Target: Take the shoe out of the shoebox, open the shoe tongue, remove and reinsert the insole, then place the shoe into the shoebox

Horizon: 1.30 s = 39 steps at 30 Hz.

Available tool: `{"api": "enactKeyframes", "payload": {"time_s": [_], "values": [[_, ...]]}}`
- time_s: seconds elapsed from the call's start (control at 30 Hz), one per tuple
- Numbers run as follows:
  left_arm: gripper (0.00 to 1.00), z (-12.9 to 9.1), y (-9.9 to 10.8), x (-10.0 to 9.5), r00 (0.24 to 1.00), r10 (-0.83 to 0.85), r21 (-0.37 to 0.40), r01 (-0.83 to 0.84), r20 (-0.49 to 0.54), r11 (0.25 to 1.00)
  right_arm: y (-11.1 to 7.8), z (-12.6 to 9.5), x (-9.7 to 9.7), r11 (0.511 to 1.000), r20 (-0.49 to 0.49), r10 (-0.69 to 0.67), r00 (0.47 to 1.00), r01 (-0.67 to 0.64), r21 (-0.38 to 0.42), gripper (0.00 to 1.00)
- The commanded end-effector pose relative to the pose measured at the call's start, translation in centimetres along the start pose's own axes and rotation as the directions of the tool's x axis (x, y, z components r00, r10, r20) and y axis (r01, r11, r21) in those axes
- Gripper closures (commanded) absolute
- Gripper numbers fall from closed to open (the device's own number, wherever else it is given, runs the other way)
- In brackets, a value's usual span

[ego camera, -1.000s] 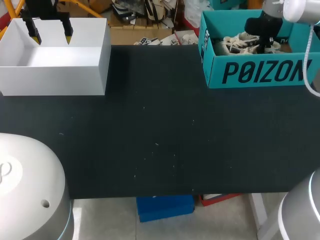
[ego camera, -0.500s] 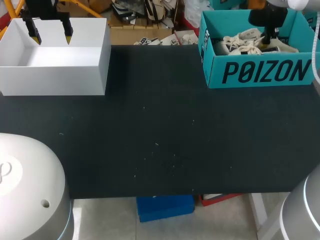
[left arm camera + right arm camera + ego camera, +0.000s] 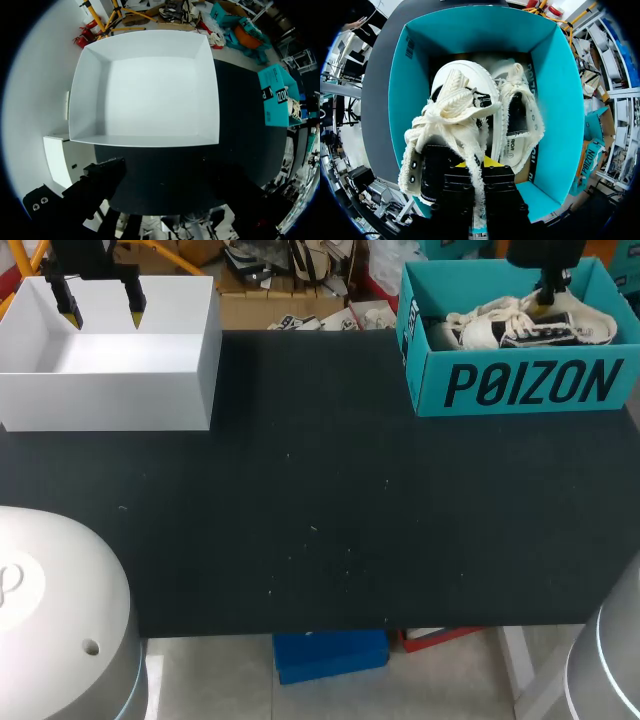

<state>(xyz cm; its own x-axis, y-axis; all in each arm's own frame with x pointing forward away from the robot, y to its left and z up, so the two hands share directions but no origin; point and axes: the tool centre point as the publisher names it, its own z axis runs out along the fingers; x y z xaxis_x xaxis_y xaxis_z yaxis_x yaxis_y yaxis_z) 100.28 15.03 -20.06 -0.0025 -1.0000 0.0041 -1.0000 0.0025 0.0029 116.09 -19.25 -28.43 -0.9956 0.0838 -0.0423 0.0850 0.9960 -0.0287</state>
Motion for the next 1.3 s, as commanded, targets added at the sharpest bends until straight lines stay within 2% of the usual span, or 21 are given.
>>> {"api": "enactKeyframes", "payload": {"time_s": [0.03,0.33,0.77,0.93,1.13,1.3], "values": [[0.0,-0.1,0.0,0.0,1.0,-0.002,-0.002,0.002,0.003,1.0,0.2,-3.0,0.0,1.0,0.0,0.005,1.0,-0.005,-0.001,1.0],[0.0,-0.1,0.0,0.0,1.0,-0.002,-0.002,0.002,0.003,1.0,1.6,-6.4,0.8,1.0,-0.004,0.005,1.0,-0.005,0.027,1.0],[0.0,-0.1,0.0,0.0,1.0,-0.002,-0.002,0.002,0.003,1.0,4.9,-10.4,4.3,0.996,-0.019,0.078,0.997,-0.077,0.047,1.0],[0.0,-0.1,0.0,0.0,1.0,-0.002,-0.002,0.002,0.003,1.0,6.3,-11.5,7.1,0.995,-0.021,0.09,0.996,-0.089,0.048,1.0],[0.0,-0.1,0.0,0.0,1.0,-0.002,-0.002,0.002,0.003,1.0,7.6,-12.6,11.7,0.995,0.008,0.094,0.995,-0.095,0.031,1.0],[0.0,-0.1,0.0,0.0,1.0,-0.002,-0.002,0.002,0.003,1.0,8.9,-13.3,16.5,0.997,0.025,0.069,0.997,-0.069,0.023,1.0]]}}
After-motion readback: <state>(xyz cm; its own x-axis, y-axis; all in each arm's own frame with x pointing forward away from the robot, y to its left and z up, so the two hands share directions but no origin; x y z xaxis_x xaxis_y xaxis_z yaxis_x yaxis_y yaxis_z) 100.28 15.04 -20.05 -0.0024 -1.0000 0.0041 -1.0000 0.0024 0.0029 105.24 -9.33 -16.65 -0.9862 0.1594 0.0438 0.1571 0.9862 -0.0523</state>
